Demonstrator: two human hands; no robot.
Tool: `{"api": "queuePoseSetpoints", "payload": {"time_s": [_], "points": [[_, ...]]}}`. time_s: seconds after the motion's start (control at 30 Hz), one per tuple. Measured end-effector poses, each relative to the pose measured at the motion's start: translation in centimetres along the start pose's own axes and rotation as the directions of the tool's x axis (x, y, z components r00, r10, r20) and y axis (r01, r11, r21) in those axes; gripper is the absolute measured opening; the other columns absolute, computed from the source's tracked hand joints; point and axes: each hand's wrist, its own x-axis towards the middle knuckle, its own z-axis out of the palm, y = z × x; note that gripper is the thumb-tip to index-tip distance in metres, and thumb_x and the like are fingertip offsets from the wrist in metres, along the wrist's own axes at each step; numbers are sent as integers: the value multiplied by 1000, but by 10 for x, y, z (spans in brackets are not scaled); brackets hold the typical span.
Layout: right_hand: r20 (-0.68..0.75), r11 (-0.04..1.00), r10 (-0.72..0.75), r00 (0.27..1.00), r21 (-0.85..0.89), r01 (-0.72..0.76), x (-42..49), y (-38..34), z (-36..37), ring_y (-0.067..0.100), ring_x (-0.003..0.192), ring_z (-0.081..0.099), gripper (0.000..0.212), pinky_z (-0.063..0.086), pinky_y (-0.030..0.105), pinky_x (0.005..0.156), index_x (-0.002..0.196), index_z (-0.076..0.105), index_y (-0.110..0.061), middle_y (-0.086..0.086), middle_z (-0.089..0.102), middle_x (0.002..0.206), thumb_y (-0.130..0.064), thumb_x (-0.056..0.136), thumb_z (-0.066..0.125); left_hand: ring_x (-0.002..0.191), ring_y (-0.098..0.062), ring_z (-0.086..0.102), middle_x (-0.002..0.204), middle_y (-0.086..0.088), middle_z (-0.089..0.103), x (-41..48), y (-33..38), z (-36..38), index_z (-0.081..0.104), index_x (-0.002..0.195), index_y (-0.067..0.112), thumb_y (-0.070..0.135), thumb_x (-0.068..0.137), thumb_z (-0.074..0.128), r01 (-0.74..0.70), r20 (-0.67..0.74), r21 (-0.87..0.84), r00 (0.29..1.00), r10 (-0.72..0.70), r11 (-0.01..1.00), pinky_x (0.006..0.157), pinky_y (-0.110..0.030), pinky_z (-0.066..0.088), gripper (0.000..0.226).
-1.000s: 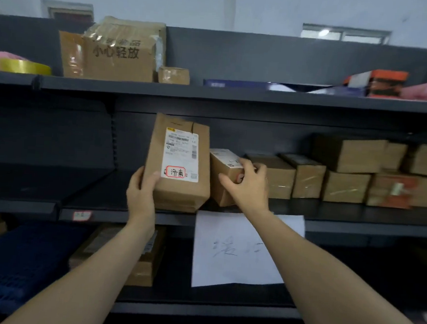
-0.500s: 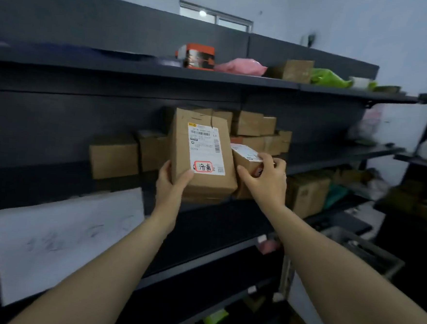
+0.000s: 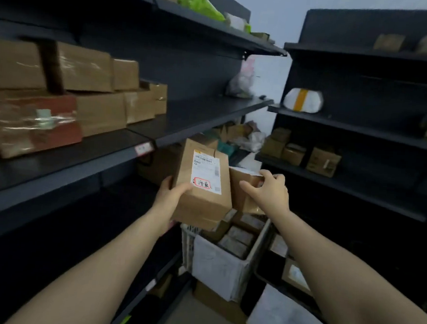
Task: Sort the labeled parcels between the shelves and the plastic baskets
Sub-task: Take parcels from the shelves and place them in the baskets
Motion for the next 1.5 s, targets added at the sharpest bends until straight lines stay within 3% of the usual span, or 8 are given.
{"api": "queuePoseSetpoints", "payload": {"time_s": [0.3,0.47,0.6,0.87,1.0,1.2,1.33,1.5], "points": [[44,965,263,964,-30,-262,89,109,44,29,109,53,74,51,43,92,139,44,-24,5,38,126,-61,78,63,99,-31,61,109,-8,63,157,-88,73,58,116,25,37,81,66,204,26,225,976,-215,953,91,-47,51,38],[104,954,300,948,-44,-297,148,153,89,27,110,53,73,51,40,91,139,44,-23,5,39,126,-60,79,63,100,-38,62,120,-13,60,272,-212,101,57,125,28,65,46,71,498,-63,128,867,-494,858,80,-53,53,88],[188,954,299,936,-81,-288,206,180,131,28,111,54,76,52,39,91,141,42,-24,7,38,132,-62,78,63,121,-39,46,136,-14,47,283,-220,145,44,136,11,63,68,62,583,-144,3,804,-577,812,98,-47,41,88],[376,922,386,842,-189,-339,277,220,225,37,126,42,73,44,43,101,141,40,-22,15,34,143,-57,82,62,110,-38,51,127,-16,51,327,-277,179,45,132,17,66,64,63,781,-333,24,595,-732,624,91,-52,44,86],[498,921,389,775,-246,-303,291,239,254,35,138,28,70,39,40,101,142,42,-17,18,34,146,-52,85,61,89,-34,52,115,-15,52,318,-272,179,45,118,13,51,66,71,846,-238,147,533,-812,512,56,-40,39,69],[628,928,364,687,-180,-327,289,244,293,30,131,37,61,43,33,85,135,50,-14,13,41,143,-51,88,60,117,-33,50,133,-7,52,418,-509,105,52,125,24,81,9,67,806,-361,194,589,-723,560,91,-58,39,130],[630,926,360,688,-153,-344,281,240,308,28,109,49,62,47,31,79,135,51,-14,14,43,137,-51,86,62,126,-36,41,143,-12,36,354,-371,145,31,141,28,68,58,65,819,-400,228,571,-717,526,102,-55,34,99],[661,923,364,656,-161,-350,267,249,321,30,129,39,72,44,32,88,148,37,-20,11,26,149,-53,88,60,132,-32,38,144,-18,38,330,-295,188,28,144,1,17,100,41,737,-215,476,627,-749,480,99,-26,35,49]]}}
